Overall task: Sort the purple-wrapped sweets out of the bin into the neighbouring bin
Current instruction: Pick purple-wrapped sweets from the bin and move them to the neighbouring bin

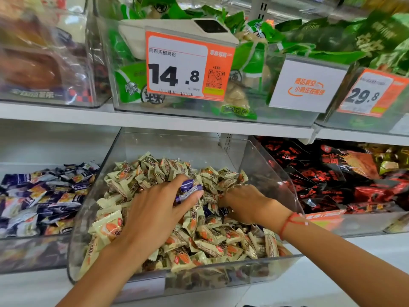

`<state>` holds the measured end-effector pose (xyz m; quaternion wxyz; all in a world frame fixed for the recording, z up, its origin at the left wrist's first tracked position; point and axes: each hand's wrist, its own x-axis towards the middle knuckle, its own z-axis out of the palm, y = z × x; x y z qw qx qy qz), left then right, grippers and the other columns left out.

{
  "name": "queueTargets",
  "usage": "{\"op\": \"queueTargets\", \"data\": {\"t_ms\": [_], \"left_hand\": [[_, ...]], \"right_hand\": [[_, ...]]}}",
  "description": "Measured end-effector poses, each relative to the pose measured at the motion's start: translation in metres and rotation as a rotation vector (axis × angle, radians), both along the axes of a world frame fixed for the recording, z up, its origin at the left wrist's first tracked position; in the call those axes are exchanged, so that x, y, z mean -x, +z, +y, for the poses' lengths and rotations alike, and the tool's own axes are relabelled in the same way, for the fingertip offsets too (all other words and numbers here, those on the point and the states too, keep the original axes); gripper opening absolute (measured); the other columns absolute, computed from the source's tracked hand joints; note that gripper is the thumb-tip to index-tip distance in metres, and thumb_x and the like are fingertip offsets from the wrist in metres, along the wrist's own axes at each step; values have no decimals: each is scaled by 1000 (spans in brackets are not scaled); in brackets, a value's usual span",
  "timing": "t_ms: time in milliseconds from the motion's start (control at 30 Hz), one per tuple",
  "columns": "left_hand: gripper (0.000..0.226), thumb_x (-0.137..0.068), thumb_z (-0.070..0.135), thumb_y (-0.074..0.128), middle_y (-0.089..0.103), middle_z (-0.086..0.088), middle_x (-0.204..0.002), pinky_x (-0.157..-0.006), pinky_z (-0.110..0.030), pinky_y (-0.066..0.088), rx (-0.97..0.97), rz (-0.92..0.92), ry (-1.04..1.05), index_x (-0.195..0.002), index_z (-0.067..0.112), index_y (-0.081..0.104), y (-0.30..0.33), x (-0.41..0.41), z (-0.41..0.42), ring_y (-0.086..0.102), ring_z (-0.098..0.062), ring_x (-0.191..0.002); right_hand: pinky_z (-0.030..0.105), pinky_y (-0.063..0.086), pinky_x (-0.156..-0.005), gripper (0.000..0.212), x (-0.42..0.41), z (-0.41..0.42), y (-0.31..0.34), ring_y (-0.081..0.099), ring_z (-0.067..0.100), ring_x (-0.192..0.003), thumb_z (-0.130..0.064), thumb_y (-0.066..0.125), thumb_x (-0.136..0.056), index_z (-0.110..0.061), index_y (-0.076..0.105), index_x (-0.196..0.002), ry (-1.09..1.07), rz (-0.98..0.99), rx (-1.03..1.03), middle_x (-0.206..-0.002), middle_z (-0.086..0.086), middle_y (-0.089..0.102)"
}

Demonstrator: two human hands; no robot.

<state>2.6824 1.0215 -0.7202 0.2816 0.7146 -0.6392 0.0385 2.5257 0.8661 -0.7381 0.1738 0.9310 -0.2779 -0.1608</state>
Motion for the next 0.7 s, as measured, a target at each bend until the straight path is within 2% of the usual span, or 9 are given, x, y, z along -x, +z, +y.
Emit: {"op": "queueTargets", "data": {"t_ms": [100, 200, 233, 333, 400, 467, 533, 600, 700], "left_hand": [[67, -84, 65, 24, 45, 18, -61, -42, -13, 38, 4, -3, -3, -136, 27, 45, 0, 0, 1, 42, 5, -39], [67, -84, 65, 24, 49, 18, -66, -42, -13, 36, 17, -2, 2, -136, 28, 45, 1, 0, 2, 43, 5, -41], [67, -84, 65, 24, 50, 17, -68, -42, -13, 36, 15, -7, 4, -136, 28, 45, 1, 1, 2, 43, 5, -42], [68, -84, 65, 22, 46, 18, -65, -41, -13, 37, 3, -38, 12, -135, 28, 45, 0, 1, 1, 42, 4, -41], [68, -84, 65, 22, 43, 18, -62, -40, -13, 36, -10, -49, 22, -137, 28, 43, 0, 2, 0, 41, 2, -39], [67, -85, 65, 23, 42, 17, -59, -40, -13, 37, -17, -39, 24, -139, 28, 42, 0, 2, 0, 42, 1, -36], [70, -84, 66, 22, 45, 16, -60, -41, -12, 37, -7, -25, 19, -140, 28, 40, -2, 2, 0, 45, 4, -37], [76, -80, 69, 17, 58, 14, -71, -42, -13, 38, 24, -19, 15, -140, 29, 40, -5, 1, -1, 43, 2, -37], [74, -81, 69, 19, 66, 13, -87, -45, -13, 41, 40, -21, 23, -140, 30, 41, -7, 0, -1, 45, 3, -42]], "right_hand": [[33, 43, -73, 25, -5, -4, 1, 60, 27, -106, -16, 57, -93, -20, 63, -116, 35, 5, -14, -114, 4, 63], [32, 44, -83, 31, -1, -7, 7, 57, 23, -109, -27, 61, -92, -22, 58, -122, -67, -120, -222, -118, 1, 61], [31, 43, -81, 31, 2, -7, 9, 57, 23, -106, -28, 61, -92, -21, 54, -121, -120, -199, -315, -115, 1, 60], [28, 37, -68, 26, 10, -5, 11, 54, 18, -84, -11, 59, -88, -22, 43, -106, -169, -465, -489, -90, -10, 54], [25, 34, -61, 35, 8, -2, 12, 49, 12, -76, 1, 57, -82, -23, 45, -106, -143, -518, -512, -91, -11, 54], [21, 38, -63, 42, 2, -2, 9, 51, 7, -79, 2, 60, -79, -21, 56, -114, -91, -482, -554, -110, -3, 59], [28, 48, -76, 45, -5, -6, -1, 56, 12, -92, -10, 70, -80, -27, 62, -121, -31, -390, -540, -116, 0, 62], [36, 51, -85, 50, -14, -9, -8, 57, 21, -103, -17, 74, -80, -29, 60, -127, -27, -316, -531, -118, 3, 61], [30, 46, -81, 63, -23, -13, -9, 51, 23, -107, -11, 73, -78, -24, 52, -136, -56, -191, -558, -125, 6, 50]]}}
